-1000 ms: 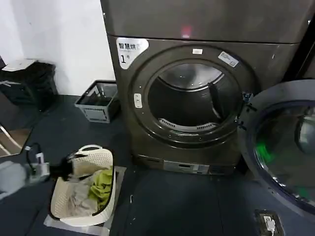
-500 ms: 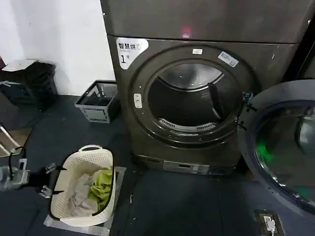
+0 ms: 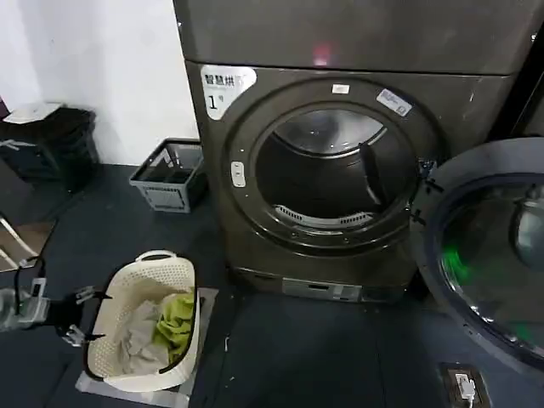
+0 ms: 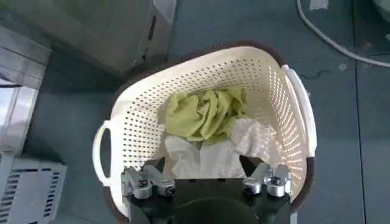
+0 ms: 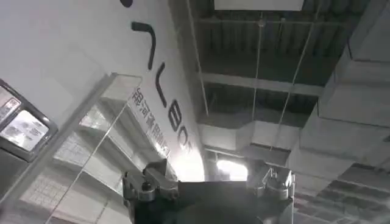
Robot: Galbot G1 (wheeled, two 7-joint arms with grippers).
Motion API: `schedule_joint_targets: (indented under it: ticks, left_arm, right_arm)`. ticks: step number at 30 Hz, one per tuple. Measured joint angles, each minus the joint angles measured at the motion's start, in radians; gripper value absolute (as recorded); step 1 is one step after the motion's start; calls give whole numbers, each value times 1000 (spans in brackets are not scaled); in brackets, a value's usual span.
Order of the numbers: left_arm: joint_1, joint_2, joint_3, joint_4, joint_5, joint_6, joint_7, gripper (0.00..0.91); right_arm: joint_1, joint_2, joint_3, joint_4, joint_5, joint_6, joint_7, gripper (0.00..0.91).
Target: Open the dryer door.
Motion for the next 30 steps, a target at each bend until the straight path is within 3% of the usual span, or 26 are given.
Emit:
schedule_joint_targets:
  ticks: [30]
  left_arm:
    - [1,11,-18,9,82,-35,29,907]
  right_arm:
    - [1,3,-5,-4,-11,0,0,907]
